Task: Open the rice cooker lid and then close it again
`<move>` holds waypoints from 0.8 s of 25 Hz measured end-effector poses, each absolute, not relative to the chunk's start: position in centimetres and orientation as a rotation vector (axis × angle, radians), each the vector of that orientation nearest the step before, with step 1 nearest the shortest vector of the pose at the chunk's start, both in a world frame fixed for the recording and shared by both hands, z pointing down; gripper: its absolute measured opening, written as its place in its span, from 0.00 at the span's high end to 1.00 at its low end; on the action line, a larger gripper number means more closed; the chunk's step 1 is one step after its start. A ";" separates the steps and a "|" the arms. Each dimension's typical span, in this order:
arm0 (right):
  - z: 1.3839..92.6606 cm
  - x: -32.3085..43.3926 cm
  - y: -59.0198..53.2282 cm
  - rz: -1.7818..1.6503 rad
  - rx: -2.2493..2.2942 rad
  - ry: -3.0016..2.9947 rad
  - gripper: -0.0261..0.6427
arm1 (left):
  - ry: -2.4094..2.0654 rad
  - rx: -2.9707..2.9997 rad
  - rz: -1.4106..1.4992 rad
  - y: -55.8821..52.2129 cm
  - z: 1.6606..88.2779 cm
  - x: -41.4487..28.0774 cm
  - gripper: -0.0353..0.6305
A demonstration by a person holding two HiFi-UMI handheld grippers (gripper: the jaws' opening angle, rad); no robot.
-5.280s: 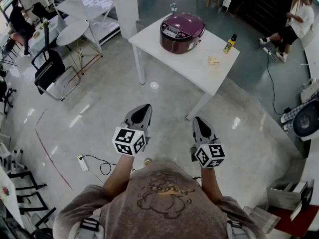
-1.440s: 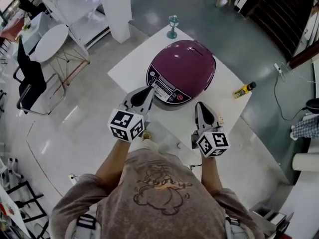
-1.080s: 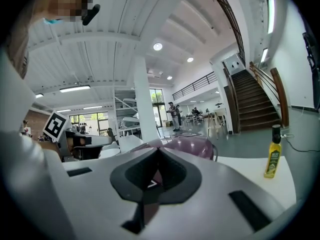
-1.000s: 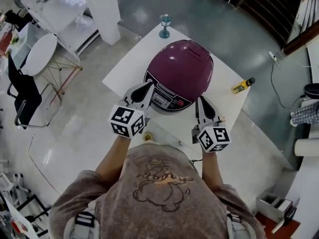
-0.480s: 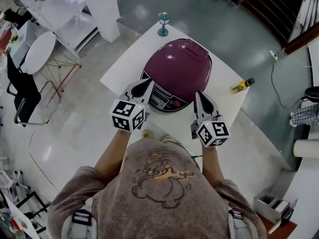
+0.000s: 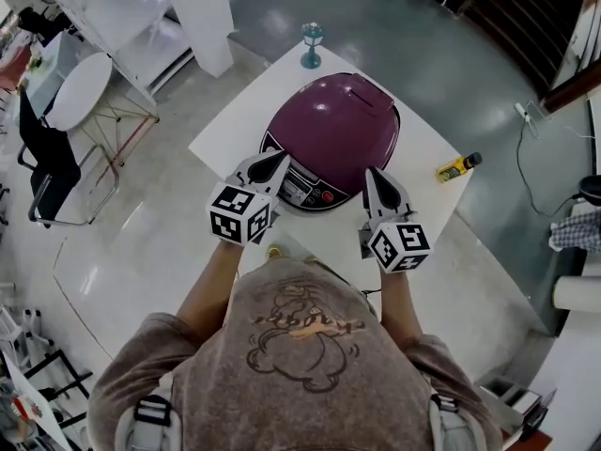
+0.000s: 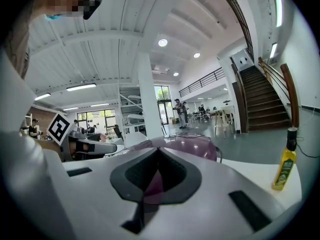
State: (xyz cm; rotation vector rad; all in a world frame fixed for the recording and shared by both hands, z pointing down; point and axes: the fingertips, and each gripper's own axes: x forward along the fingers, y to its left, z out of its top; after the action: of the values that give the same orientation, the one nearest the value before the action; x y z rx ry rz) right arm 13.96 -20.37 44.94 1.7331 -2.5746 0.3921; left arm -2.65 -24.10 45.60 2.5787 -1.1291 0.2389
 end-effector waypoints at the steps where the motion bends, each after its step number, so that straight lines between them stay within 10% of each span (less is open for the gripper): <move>1: 45.0 14.0 -20.4 0.395 1.731 -2.575 0.96 | -1.125 2.582 0.247 -24.1 45.6 -2.5 0.91; 20: 46.0 13.7 -20.6 0.418 1.693 -2.550 0.96 | -1.083 2.541 0.367 -24.1 46.7 -1.9 0.92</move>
State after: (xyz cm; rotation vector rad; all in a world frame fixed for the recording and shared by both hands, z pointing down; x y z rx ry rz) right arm 13.72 -20.64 46.01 1.6930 -2.5498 0.4185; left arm -1.94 -24.13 46.73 2.5410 -1.0831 0.3666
